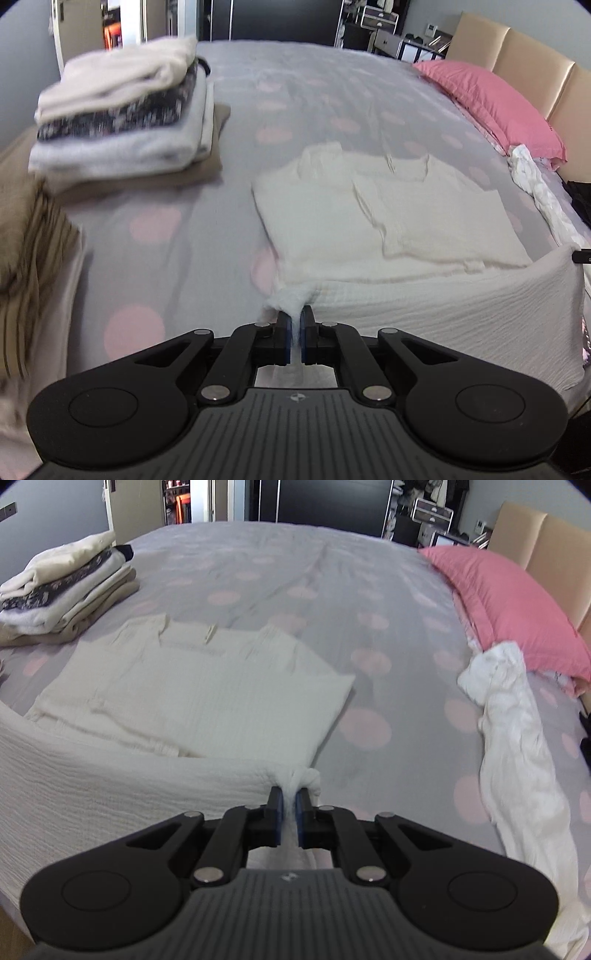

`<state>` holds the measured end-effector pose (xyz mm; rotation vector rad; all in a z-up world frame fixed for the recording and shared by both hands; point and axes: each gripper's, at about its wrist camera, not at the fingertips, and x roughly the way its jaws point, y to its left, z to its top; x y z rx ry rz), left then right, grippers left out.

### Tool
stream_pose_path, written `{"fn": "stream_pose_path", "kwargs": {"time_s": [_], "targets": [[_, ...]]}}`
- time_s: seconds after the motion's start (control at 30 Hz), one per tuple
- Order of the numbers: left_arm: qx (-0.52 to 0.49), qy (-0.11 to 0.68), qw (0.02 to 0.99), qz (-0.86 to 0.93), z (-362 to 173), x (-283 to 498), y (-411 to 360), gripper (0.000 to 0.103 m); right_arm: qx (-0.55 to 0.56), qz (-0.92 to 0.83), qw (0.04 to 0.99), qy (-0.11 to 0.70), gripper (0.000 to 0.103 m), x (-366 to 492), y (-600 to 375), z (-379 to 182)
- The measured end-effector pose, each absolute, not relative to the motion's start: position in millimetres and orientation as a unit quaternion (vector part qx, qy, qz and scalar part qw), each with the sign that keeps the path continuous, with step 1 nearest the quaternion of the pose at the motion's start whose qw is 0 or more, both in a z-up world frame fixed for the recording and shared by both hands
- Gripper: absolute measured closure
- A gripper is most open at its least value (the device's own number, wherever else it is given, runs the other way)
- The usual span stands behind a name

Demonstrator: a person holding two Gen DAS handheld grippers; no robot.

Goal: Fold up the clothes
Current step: 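Grasp the hem with both grippers, fold it toward the collar and release, then move both open grippers to the folded shirt's long edge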

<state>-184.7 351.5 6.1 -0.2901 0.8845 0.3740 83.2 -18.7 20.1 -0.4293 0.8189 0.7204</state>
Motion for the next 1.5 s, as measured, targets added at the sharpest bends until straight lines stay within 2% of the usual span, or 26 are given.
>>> {"fn": "stream_pose_path", "kwargs": {"time_s": [0.3,0.37,0.43,0.47,0.6,0.8,0.97,1.27,1.5], "targets": [[-0.135,0.436,0.872,0.179,-19.6,-154.6,357.2,0.097,-0.214,0.332,0.83,0.394,0.092,102.6,7.2,-0.3],[-0.126,0.441,0.87,0.182,-22.1,-154.4,355.1,0.088,-0.222,0.327,0.833,0.388,0.083,100.3,6.2,-3.6],[-0.112,0.445,0.868,0.19,-23.3,-156.4,351.8,0.079,-0.227,0.321,0.837,0.381,0.06,97.8,2.7,-5.3],[-0.103,0.446,0.868,0.192,-23.6,-158.5,349.4,0.077,-0.228,0.317,0.84,0.377,0.058,96.6,0.0,-5.5],[-0.075,0.449,0.872,0.179,-24.0,-168.7,336.0,0.065,-0.223,0.325,0.841,0.37,0.058,88.8,-10.9,-7.2],[0.002,0.459,0.882,0.106,-28.1,-186.6,292.7,0.063,-0.267,0.39,0.809,0.351,0.058,51.4,-22.2,-17.0],[0.078,0.486,0.87,0.035,-40.6,-204.1,254.4,0.06,-0.359,0.458,0.752,0.31,0.058,5.6,-33.6,-30.8],[0.208,0.527,0.821,-0.074,-70.7,-242.4,198.8,0.052,-0.471,0.538,0.645,0.269,0.058,-58.8,-50.2,-53.1],[0.315,0.559,0.762,-0.085,-103.6,-264.6,184.0,0.048,-0.59,0.525,0.569,0.231,0.057,-84.8,-61.7,-81.9]]}}
